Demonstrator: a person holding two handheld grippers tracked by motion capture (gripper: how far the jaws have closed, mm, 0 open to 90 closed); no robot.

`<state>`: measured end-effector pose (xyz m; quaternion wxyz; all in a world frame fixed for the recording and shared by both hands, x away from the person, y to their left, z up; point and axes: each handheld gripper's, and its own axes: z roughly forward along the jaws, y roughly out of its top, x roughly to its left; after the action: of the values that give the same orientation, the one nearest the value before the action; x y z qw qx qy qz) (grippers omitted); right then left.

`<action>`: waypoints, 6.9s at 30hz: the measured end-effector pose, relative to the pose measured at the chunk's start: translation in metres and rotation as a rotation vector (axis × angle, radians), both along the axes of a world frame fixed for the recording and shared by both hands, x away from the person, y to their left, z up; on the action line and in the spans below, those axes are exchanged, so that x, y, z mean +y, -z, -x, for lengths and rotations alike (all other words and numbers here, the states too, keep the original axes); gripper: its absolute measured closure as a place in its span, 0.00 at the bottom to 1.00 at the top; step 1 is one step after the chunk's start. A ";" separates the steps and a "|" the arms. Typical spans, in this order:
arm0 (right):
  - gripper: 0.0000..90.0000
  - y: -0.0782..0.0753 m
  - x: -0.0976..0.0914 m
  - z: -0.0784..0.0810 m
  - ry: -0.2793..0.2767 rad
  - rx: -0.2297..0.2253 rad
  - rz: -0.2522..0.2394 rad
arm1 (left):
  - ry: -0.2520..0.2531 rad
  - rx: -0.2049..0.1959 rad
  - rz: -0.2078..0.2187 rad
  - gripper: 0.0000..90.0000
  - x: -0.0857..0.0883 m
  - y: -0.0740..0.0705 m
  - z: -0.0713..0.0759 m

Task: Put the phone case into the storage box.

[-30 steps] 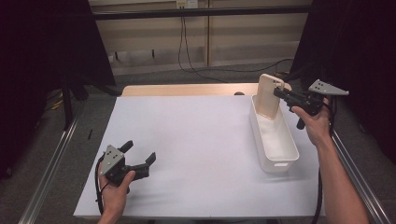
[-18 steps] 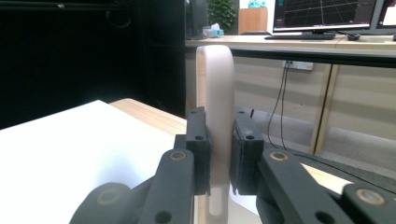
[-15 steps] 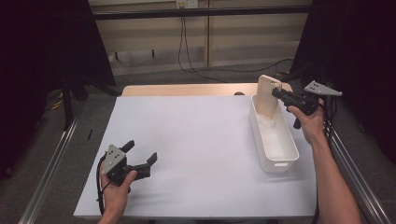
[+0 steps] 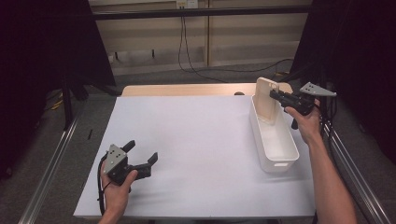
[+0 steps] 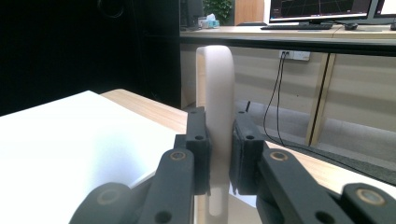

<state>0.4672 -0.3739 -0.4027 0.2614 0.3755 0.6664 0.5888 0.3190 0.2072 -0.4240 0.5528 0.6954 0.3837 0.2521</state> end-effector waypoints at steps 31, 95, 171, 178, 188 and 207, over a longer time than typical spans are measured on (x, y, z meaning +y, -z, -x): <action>0.88 0.003 -0.005 -0.018 0.050 0.060 0.100 | 0.003 0.008 -0.012 0.04 -0.002 0.003 -0.003; 0.54 0.008 0.007 -0.036 0.167 0.090 0.110 | -0.007 0.028 -0.024 0.04 -0.001 0.007 -0.008; 0.00 -0.013 0.011 0.041 0.268 0.073 0.031 | -0.044 0.008 0.023 0.04 0.020 0.006 0.001; 0.00 -0.019 0.010 0.055 0.269 0.052 0.040 | -0.055 -0.001 0.011 0.04 0.021 0.005 0.005; 0.00 -0.024 0.005 0.079 0.276 0.027 0.046 | -0.044 -0.017 0.012 0.04 0.019 0.003 0.011; 0.00 -0.022 0.005 0.114 0.273 0.024 0.040 | -0.036 -0.023 0.007 0.04 0.017 0.002 0.013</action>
<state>0.3528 -0.3686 -0.3807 0.3384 0.4643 0.6238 0.5298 0.3058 0.2243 -0.4260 0.5549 0.6835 0.3907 0.2688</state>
